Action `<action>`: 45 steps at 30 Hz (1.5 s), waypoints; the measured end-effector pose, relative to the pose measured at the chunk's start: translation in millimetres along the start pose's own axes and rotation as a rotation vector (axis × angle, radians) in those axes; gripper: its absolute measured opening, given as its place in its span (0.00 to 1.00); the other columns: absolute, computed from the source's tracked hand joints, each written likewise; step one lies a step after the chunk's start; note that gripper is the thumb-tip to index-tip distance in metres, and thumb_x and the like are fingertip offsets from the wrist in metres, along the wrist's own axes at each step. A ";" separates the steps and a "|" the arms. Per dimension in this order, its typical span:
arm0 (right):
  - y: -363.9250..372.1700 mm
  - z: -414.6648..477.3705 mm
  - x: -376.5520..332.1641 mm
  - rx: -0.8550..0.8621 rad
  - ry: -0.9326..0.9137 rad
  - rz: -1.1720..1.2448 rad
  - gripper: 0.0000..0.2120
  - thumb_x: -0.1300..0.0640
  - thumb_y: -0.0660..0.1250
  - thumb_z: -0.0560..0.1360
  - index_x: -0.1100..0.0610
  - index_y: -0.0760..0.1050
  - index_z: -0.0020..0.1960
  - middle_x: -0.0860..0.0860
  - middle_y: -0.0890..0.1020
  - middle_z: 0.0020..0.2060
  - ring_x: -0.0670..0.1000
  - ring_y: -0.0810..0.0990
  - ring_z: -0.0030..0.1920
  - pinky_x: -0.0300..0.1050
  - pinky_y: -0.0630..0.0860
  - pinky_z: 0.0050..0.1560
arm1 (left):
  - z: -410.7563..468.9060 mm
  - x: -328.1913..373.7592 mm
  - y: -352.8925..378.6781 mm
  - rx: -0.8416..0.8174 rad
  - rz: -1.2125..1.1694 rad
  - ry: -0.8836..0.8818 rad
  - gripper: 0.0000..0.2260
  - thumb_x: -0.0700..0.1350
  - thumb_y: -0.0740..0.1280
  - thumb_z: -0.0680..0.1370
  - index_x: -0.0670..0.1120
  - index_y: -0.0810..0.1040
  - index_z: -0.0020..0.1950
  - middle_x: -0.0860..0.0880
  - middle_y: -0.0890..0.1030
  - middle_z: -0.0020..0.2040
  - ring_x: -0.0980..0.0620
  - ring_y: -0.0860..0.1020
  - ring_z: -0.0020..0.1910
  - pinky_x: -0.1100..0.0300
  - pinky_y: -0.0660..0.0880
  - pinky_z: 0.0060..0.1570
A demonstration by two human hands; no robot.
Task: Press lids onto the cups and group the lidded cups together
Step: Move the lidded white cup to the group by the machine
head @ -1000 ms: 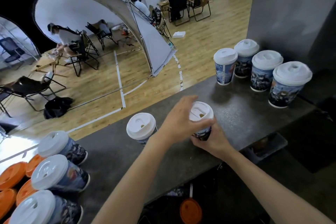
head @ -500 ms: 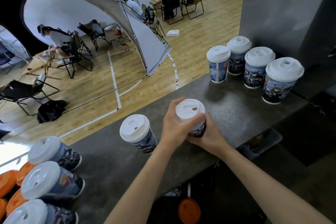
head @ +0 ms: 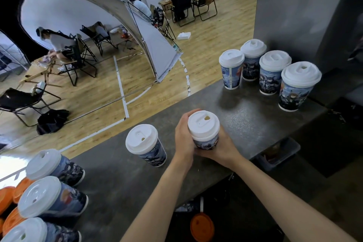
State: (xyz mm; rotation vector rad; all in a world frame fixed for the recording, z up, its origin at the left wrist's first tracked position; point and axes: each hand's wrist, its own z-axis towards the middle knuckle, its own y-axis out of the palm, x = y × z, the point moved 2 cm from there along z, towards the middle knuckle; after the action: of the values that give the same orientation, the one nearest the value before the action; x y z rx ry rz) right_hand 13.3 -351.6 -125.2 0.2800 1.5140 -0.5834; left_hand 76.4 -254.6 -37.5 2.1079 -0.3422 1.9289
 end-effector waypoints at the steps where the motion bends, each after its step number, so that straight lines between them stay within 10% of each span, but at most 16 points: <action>1: 0.1 -1.5 -2.3 0.018 -0.003 0.004 0.46 0.51 0.87 0.56 0.42 0.66 0.67 0.35 0.77 0.61 0.33 0.76 0.62 0.28 0.73 0.56 | -2.4 -2.5 1.1 0.037 -0.007 0.022 0.16 0.38 0.57 0.84 0.47 0.85 0.51 0.55 0.87 0.46 0.61 0.84 0.47 0.66 0.78 0.48; 6: -0.9 -7.5 -1.6 0.099 -0.029 -0.022 0.44 0.54 0.86 0.58 0.43 0.63 0.65 0.31 0.74 0.57 0.28 0.73 0.58 0.25 0.73 0.52 | -5.4 -3.9 3.3 0.108 0.017 0.101 0.16 0.37 0.57 0.85 0.47 0.84 0.51 0.54 0.86 0.48 0.62 0.83 0.47 0.67 0.77 0.48; 12: -1.3 0.3 6.6 -0.023 -0.024 -0.069 0.47 0.55 0.84 0.58 0.43 0.64 0.70 0.35 0.75 0.61 0.29 0.73 0.62 0.23 0.70 0.56 | 11.0 3.6 -1.2 -0.212 -0.113 -0.181 0.18 0.44 0.60 0.83 0.49 0.89 0.44 0.49 0.88 0.50 0.54 0.84 0.50 0.57 0.77 0.56; 21: -0.5 -4.4 5.3 0.050 -0.014 -0.031 0.43 0.51 0.85 0.58 0.43 0.63 0.65 0.34 0.75 0.59 0.30 0.74 0.60 0.29 0.74 0.53 | -4.5 -7.1 6.6 0.100 -0.102 0.010 0.15 0.39 0.59 0.83 0.46 0.86 0.48 0.49 0.87 0.50 0.56 0.83 0.49 0.62 0.79 0.50; 26: -0.2 3.7 9.0 -0.028 0.004 -0.109 0.49 0.45 0.83 0.56 0.43 0.64 0.72 0.31 0.73 0.61 0.31 0.73 0.61 0.20 0.68 0.53 | 14.9 -2.8 2.4 -0.225 -0.144 -0.205 0.15 0.49 0.62 0.81 0.47 0.89 0.50 0.41 0.86 0.57 0.40 0.82 0.61 0.44 0.74 0.67; 37: -1.7 -5.2 5.0 0.060 0.007 -0.014 0.42 0.55 0.86 0.59 0.43 0.63 0.63 0.32 0.73 0.56 0.24 0.72 0.55 0.23 0.72 0.49 | -5.7 -5.2 10.4 0.153 -0.113 0.025 0.16 0.38 0.57 0.84 0.46 0.85 0.48 0.51 0.86 0.48 0.58 0.82 0.47 0.66 0.78 0.47; 45: -0.2 3.1 9.2 -0.012 0.005 -0.081 0.45 0.50 0.85 0.56 0.41 0.64 0.67 0.37 0.76 0.61 0.35 0.75 0.61 0.30 0.75 0.56 | 13.7 -1.4 3.2 -0.158 -0.098 -0.102 0.21 0.40 0.58 0.83 0.50 0.89 0.43 0.48 0.88 0.49 0.51 0.84 0.51 0.50 0.78 0.61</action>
State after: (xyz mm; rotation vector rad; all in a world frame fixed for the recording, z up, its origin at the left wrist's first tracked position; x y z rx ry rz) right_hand 15.5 -355.1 -134.0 0.2116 1.5384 -0.6384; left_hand 87.9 -262.3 -39.9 2.0834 -0.3903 1.6862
